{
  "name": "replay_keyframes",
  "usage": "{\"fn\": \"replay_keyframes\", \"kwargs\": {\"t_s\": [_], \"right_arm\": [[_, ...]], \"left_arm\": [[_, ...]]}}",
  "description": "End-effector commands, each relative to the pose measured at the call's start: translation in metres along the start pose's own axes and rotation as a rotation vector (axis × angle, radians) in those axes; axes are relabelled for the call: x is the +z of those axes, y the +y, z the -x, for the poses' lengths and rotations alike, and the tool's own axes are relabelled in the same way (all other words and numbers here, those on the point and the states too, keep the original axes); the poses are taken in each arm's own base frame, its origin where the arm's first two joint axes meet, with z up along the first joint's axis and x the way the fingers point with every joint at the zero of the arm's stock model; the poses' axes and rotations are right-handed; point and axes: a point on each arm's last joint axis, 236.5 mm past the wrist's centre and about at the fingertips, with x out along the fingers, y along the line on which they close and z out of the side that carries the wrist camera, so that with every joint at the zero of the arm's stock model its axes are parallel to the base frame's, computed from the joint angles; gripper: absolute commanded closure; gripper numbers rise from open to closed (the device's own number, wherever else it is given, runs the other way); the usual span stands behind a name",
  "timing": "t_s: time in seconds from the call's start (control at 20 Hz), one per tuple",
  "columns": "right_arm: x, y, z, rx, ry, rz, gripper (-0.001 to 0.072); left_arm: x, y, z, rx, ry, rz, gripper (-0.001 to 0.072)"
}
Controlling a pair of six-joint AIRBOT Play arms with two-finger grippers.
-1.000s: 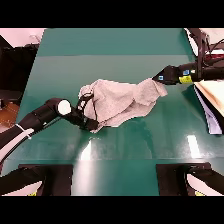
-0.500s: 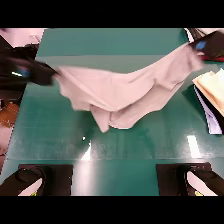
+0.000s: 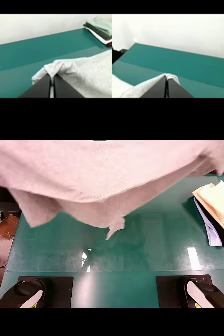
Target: Fold the shirts.
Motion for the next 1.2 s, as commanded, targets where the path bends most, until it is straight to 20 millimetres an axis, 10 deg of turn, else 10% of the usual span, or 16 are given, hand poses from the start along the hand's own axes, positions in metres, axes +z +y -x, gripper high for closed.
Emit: {"fn": "replay_keyframes", "kwargs": {"t_s": [0.0,0.15,0.5,0.85,0.9,0.95,1.0,1.15], "right_arm": [[0.001,-0.009,0.003,-0.035,0.047,0.027,0.0701],[-0.036,-0.025,-0.044,0.035,0.193,-0.068,0.0701],[-0.209,-0.051,-0.211,0.094,0.62,-0.214,0.07],[-0.281,-0.097,-0.309,0.012,0.611,-0.293,0.0697],[-0.288,-0.102,-0.312,0.006,0.624,-0.304,0.0682],[-0.293,-0.106,-0.313,-0.001,0.633,-0.309,0.0486],[-0.295,-0.112,-0.313,-0.007,0.635,-0.319,0.0254],[-0.283,-0.111,-0.302,0.036,0.626,-0.406,0.0211]], "left_arm": [[-0.049,0.006,-0.018,0.013,0.213,0.004,0.0685],[-0.139,0.017,-0.072,0.024,0.507,0.032,0.0685],[-0.347,0.046,-0.191,0.063,0.857,0.083,0.0685],[-0.376,0.116,-0.28,0.196,0.757,0.291,0.0683],[-0.373,0.129,-0.28,0.214,0.744,0.324,0.0563],[-0.369,0.142,-0.278,0.233,0.73,0.355,0.0286],[-0.367,0.151,-0.276,0.245,0.724,0.379,0.025],[-0.37,0.175,-0.254,0.266,0.784,0.397,0.0278]]}}
